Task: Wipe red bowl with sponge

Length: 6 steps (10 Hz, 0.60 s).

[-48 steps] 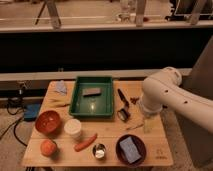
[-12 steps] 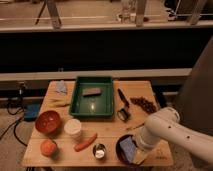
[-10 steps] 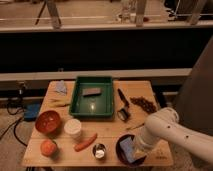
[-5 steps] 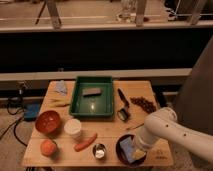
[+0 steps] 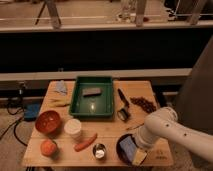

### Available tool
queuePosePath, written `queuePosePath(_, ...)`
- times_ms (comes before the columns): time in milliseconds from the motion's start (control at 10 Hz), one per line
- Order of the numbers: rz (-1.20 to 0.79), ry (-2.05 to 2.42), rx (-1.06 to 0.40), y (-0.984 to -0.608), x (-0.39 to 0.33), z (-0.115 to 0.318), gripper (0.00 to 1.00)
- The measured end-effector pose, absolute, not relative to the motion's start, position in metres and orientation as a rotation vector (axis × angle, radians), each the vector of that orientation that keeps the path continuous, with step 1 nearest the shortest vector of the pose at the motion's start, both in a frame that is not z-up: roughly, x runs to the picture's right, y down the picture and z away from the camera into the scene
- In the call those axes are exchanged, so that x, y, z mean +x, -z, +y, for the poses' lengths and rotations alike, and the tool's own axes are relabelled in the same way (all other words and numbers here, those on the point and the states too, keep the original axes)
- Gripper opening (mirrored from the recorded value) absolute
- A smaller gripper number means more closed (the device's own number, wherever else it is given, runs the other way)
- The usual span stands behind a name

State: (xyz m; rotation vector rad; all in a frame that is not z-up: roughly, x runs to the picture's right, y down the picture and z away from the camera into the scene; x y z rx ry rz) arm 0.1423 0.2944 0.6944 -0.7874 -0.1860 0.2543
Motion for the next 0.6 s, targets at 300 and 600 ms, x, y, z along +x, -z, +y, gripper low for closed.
queuePosePath(300, -0.180, -0.259, -0.787, -0.6939, 0.1420, 0.2926, 0.74)
queuePosePath(600, -0.177, -0.257, -0.788, -0.6982, 0.1409, 0.2950, 0.74)
